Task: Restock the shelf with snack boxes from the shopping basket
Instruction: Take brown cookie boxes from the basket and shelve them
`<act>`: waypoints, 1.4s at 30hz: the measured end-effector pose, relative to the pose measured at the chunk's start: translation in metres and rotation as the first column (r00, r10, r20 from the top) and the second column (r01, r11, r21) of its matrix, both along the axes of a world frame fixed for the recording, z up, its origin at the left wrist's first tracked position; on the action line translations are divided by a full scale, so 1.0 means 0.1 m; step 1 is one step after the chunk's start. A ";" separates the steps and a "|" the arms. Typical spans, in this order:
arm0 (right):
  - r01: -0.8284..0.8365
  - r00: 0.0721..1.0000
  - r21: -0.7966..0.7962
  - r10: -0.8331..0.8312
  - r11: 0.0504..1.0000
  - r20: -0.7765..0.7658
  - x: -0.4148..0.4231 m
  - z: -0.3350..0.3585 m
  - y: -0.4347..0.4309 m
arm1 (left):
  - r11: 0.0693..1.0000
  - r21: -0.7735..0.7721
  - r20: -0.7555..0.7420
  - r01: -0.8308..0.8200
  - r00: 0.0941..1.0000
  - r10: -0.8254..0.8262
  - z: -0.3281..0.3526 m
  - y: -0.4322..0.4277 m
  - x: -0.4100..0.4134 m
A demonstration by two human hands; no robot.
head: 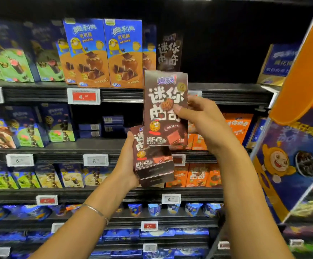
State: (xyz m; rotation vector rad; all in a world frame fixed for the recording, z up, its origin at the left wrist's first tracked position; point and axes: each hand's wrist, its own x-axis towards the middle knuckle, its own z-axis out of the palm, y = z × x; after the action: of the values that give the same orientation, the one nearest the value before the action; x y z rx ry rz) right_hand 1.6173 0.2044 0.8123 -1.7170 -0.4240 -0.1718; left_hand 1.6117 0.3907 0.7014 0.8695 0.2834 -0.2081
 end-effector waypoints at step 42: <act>0.511 0.850 -0.645 -0.447 0.568 0.279 2.45 0.97 -0.26 | 0.992 0.109 -0.086 -0.058 0.994 0.068 0.31 -0.40 0.17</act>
State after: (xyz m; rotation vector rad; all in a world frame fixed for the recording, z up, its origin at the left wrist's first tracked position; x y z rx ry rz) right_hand 1.8621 0.1780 0.9096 -2.5868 -0.0428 -0.5429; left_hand 1.6285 0.3511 0.7325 0.9567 0.4087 -0.1747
